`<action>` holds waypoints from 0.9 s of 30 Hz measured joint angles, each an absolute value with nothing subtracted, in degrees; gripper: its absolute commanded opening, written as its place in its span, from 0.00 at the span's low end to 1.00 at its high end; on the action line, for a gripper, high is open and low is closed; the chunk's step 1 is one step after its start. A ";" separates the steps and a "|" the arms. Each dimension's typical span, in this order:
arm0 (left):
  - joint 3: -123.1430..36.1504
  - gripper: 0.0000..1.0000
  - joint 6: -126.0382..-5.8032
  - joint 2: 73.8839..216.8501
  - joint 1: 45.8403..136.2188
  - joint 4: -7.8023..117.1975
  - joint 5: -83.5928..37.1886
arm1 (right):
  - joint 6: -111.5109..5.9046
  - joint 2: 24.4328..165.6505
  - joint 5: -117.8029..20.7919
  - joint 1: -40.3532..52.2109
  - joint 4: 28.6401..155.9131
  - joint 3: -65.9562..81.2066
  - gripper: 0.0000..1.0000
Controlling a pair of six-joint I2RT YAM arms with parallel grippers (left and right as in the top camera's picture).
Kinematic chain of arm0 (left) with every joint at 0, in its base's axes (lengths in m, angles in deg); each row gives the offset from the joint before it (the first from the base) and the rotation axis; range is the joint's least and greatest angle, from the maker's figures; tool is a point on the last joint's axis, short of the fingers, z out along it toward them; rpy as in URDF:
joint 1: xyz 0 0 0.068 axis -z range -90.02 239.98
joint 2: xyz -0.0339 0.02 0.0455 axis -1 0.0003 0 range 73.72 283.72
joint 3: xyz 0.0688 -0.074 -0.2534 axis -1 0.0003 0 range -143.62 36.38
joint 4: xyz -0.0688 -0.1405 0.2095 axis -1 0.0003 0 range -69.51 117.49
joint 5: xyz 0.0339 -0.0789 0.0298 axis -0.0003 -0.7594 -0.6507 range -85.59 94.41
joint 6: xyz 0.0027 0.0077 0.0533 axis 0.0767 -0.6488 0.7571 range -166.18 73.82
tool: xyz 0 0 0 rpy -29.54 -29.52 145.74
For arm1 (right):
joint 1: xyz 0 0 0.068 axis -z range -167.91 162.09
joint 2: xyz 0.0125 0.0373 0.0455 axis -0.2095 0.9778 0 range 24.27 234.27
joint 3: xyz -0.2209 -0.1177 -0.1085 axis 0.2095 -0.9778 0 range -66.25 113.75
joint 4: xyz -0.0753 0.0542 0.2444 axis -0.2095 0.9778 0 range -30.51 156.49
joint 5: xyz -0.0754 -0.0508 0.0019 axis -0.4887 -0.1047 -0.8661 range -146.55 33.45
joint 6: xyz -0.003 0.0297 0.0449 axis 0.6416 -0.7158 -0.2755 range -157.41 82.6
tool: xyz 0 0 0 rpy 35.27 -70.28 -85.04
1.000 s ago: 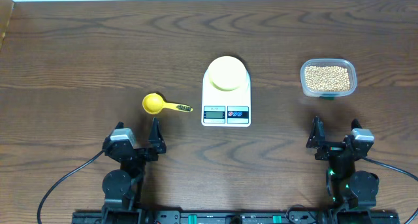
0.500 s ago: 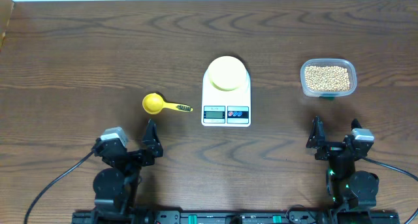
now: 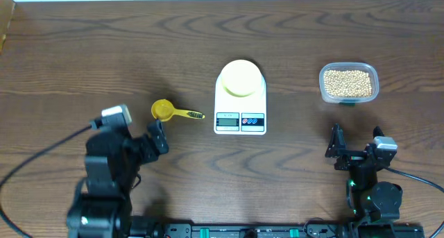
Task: Scoop item into bowl and weigh 50g on scale
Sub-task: 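Move the left gripper forward toward the yellow scoop's handle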
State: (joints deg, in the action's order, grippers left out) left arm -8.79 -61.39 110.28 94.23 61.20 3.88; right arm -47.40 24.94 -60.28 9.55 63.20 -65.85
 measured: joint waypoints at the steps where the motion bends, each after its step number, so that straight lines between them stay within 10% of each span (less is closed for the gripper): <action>1: -11.15 0.98 -61.41 112.09 94.23 62.97 3.49 | -47.40 24.96 -60.28 9.55 63.17 -65.85 0.99; 27: -22.73 0.98 -61.41 121.73 94.23 72.63 -6.00 | -47.40 24.96 -60.25 9.55 63.22 -65.85 0.99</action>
State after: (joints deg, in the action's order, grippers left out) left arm -22.73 -61.41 121.73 94.23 72.63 -6.00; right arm -47.40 24.96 -60.25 9.55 63.22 -65.85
